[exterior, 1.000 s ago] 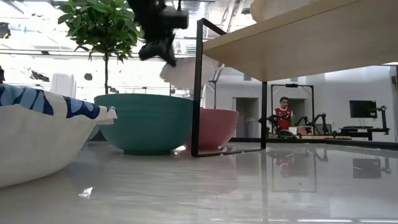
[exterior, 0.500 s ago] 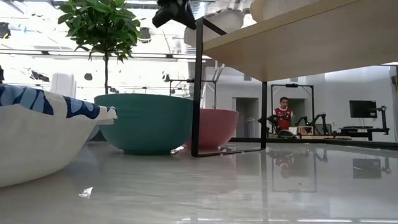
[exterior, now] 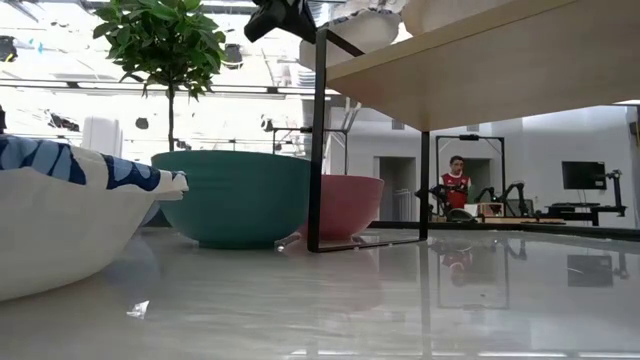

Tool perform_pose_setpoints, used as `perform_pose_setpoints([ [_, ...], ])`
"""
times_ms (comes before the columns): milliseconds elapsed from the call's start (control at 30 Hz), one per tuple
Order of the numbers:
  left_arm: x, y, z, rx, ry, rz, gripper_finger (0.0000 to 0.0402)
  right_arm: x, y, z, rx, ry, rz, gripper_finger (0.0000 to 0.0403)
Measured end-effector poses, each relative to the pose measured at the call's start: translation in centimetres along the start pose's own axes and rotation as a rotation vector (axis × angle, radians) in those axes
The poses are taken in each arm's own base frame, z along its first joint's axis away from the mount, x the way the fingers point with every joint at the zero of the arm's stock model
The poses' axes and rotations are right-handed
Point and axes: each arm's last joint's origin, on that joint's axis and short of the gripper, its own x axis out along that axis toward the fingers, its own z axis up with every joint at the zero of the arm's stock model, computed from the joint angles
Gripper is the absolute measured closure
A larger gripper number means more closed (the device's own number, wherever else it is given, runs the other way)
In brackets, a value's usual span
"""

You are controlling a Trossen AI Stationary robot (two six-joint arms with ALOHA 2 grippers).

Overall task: Place and stack bowls onto a shelf
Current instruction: Stack the white patterned bowl on top of the white patterned bowl on the shelf

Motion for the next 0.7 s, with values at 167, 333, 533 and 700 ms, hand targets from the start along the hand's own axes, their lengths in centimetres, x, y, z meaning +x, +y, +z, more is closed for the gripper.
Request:
perform_pose_setpoints([
  [167, 0.0, -0.01, 0.01, 0.0, -0.005, -0.003, 0.0401, 0.33, -0.14, -0.01, 0.001, 0.028, 0.018, 0.0142],
  [333, 0.07, -0.09, 0.09, 0.001, -0.022, -0.016, 0.0402, 0.26, -0.03, -0.04, -0.002, 0.028, 0.024, 0.0194],
  [533, 0.08, -0.14, 0.15, 0.0, -0.041, -0.028, 0.0402, 0.07, 0.04, 0.0, -0.011, 0.023, 0.029, 0.0296],
  [700, 0.1, -0.15, 0.15, 0.0, -0.041, -0.029, 0.0402, 0.07, 0.04, -0.01, -0.019, 0.024, 0.03, 0.0376],
])
